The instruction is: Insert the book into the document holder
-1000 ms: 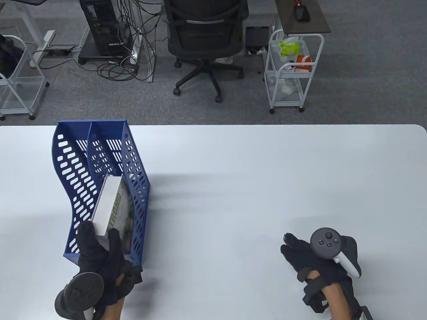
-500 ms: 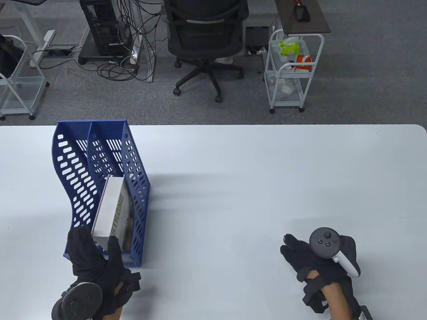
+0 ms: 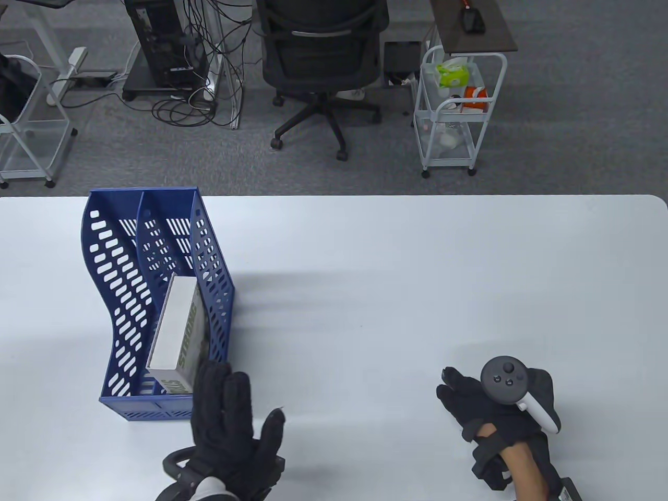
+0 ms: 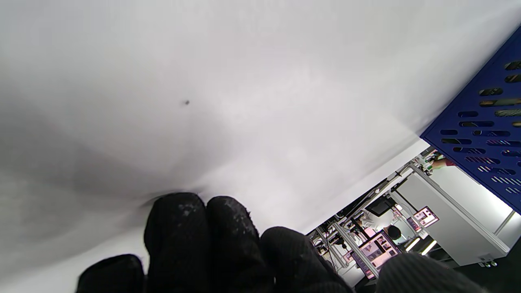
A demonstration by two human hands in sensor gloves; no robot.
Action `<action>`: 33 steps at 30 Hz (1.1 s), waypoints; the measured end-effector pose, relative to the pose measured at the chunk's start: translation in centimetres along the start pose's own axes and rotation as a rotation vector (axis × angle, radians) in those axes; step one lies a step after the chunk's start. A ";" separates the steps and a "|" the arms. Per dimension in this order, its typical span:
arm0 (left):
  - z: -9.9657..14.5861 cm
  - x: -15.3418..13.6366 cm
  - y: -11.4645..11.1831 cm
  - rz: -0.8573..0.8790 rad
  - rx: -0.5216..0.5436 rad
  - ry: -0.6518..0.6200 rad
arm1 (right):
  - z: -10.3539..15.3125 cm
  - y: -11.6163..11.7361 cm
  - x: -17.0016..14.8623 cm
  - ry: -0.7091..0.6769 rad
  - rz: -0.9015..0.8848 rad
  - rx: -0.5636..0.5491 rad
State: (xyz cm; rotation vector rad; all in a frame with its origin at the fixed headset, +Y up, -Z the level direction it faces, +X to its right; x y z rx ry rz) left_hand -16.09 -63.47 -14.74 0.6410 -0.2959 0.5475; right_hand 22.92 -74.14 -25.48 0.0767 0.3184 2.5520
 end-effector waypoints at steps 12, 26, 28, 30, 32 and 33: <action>-2.6 -2.4 -14.4 -0.142 -0.734 0.091 | 0.2 0.2 1.4 -0.086 0.028 -0.111; -0.2 -4.9 -14.8 -0.137 -0.748 0.172 | 0.0 2.0 2.0 -0.093 0.117 -0.167; -0.2 -4.8 -14.8 -0.156 -0.767 0.171 | -0.1 2.2 2.0 -0.087 0.130 -0.165; -0.2 -4.7 -14.7 -0.143 -0.764 0.170 | -0.3 2.4 1.8 -0.077 0.142 -0.161; -0.2 -4.6 -14.7 -0.124 -0.763 0.169 | -0.4 2.5 1.5 -0.065 0.146 -0.164; -0.2 -4.6 -14.6 -0.122 -0.765 0.167 | -0.5 2.6 1.4 -0.059 0.145 -0.167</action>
Point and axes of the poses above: the tracker on the back of each hand, its own x axis roughly to the thumb side, its own z axis roughly from the fingertips to the wrist, y = z × x, the point moved 1 cm from there along -z, roughly from the wrist to the fingertips, and after that the axes turned 4 degrees about -x, right-handed, at the moved point
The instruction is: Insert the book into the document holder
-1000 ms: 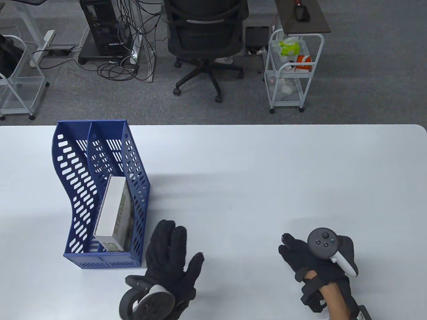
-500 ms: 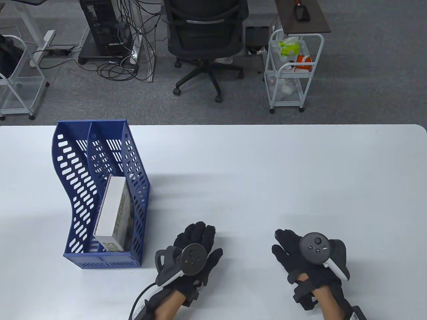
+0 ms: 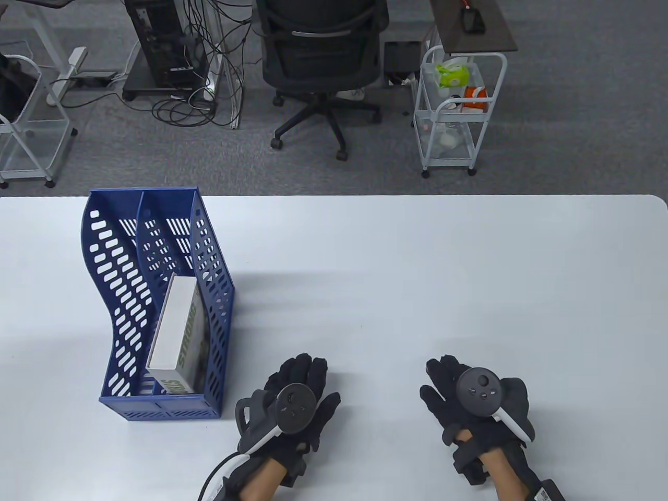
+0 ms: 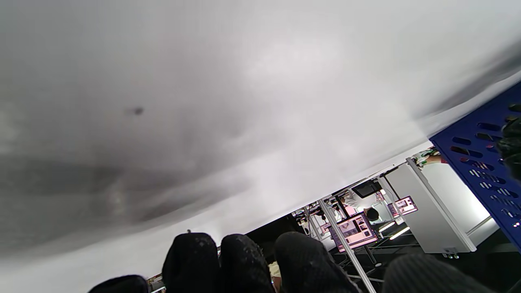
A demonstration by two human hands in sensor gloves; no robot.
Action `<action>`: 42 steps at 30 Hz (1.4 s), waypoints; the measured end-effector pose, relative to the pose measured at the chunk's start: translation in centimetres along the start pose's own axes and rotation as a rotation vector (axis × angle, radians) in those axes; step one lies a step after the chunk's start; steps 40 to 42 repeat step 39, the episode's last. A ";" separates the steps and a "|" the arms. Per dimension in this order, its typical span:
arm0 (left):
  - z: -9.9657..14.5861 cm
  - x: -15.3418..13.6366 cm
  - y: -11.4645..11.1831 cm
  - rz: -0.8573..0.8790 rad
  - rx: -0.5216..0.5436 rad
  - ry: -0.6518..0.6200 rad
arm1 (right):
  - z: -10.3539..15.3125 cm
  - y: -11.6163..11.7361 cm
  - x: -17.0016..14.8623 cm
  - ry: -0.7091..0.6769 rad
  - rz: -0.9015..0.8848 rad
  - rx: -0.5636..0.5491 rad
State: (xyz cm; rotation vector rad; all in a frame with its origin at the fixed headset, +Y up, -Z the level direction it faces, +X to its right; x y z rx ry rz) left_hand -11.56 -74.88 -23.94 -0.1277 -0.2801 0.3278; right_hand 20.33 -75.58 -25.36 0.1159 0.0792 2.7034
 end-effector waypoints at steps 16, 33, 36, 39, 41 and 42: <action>-0.1 -0.7 0.7 0.097 -0.027 -0.013 | -0.1 0.3 -0.5 0.020 -0.006 0.001; 0.0 -1.5 0.5 0.079 -0.033 0.016 | 0.0 0.3 0.5 -0.027 -0.034 0.013; 0.0 -1.4 0.5 0.078 -0.040 0.015 | -0.2 0.4 0.3 -0.021 -0.034 0.022; 0.0 -1.4 0.4 0.080 -0.039 0.011 | -0.2 0.5 0.1 -0.014 -0.036 0.024; 0.0 -1.4 0.4 0.080 -0.039 0.011 | -0.2 0.5 0.1 -0.014 -0.036 0.024; 0.0 -1.4 0.4 0.080 -0.039 0.011 | -0.2 0.5 0.1 -0.014 -0.036 0.024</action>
Point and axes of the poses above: the tracker on the back of each hand, its own x axis roughly to the thumb side, its own z axis roughly from the fingertips to the wrist, y = z × x, the point moved 1 cm from there along -z, roughly from the wrist to the fingertips, and after that the axes turned 4 degrees about -x, right-handed, at the moved point
